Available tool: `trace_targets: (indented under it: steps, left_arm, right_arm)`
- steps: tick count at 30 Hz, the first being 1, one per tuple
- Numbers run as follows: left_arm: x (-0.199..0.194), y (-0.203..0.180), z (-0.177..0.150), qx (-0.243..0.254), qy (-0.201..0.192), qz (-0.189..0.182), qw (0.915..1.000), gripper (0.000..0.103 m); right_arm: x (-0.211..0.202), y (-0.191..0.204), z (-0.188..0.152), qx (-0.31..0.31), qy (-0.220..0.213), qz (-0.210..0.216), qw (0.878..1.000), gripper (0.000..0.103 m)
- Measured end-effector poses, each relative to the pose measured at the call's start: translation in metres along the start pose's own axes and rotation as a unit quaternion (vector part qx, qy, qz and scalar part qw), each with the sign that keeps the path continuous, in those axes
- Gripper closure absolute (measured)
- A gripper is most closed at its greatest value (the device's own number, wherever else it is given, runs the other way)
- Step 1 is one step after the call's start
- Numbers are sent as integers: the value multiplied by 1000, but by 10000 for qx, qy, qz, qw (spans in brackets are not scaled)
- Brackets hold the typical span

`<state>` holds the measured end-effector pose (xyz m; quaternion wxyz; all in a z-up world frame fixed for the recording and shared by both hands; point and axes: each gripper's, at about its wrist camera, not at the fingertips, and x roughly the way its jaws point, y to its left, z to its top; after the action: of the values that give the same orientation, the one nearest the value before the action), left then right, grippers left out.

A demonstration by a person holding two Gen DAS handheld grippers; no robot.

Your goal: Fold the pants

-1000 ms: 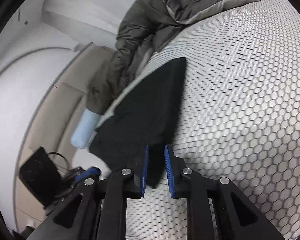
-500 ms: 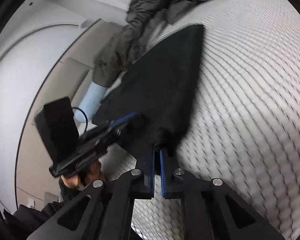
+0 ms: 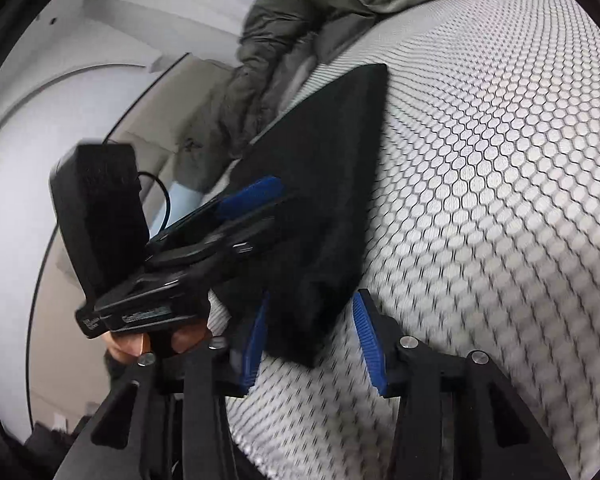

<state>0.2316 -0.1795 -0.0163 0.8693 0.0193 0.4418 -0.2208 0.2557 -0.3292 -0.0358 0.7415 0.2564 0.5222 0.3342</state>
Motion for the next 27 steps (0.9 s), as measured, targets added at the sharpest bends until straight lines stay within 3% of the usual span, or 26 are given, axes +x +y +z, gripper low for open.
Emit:
trace_targets:
  steps: [1,5,9,11,15,17,21,24,25,27]
  left_arm:
    - [9,7,1,-163,79,19,9998,35]
    - [8,14,2,-302,-68,110,9995,45]
    - [5,17,2,-477,-128,74,9988,45]
    - [-4,14,2,-462,-162,115,9987,45]
    - [-37,15,-13,-404,-439,38,9982,41]
    - [-46,6,-25,-283,-460,25,9985,36]
    - [-48,-13,-50,61,-321,-50,9995,36]
    - [-43,-30,-64,522,-295,246,9979,33]
    - [-42,-32,-67,617,-266,279,9974,32]
    - [-44,-35,-72,648,-221,245,9974,30]
  right_arm:
    - [4,0,1,-21,5,-110,9999,90]
    - [-1,-3,-5,-105,147,-206,9996,100]
    - [-6,4,-28,-283,347,-101,9989,100]
    - [-16,7,-28,-370,228,43,9990,97]
    - [-50,-3,-21,-77,-430,204,9988,76]
    - [-54,-10,-17,108,-603,194,9979,76]
    - [-36,-18,-2,370,-461,119,9982,76]
    - [-28,-15,3,323,-394,52,9987,77]
    - [-23,-12,-1,198,-315,-109,9992,87]
    - [-18,-13,3,11,-289,-495,9984,92]
